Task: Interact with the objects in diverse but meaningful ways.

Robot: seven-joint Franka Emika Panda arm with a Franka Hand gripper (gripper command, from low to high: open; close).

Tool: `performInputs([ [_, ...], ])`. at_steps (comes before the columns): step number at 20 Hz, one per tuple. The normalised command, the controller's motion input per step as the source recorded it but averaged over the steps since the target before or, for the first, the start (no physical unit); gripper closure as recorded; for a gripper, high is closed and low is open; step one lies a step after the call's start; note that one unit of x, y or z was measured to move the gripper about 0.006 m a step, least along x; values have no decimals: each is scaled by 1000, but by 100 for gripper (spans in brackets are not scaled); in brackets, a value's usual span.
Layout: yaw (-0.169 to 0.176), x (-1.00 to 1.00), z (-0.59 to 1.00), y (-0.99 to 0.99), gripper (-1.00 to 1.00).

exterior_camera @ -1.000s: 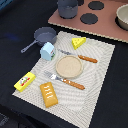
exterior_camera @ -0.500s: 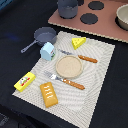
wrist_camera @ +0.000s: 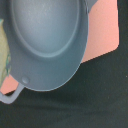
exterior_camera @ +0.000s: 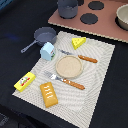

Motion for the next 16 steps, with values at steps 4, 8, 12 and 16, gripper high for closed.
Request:
performInputs([
  [4, -40, -245, -294, -21, -100],
  [8, -42, -197, -271, -1, -100],
  [12, -55, -91, -246, 0, -100],
  [16, -88, -11, -281, 0, -100],
])
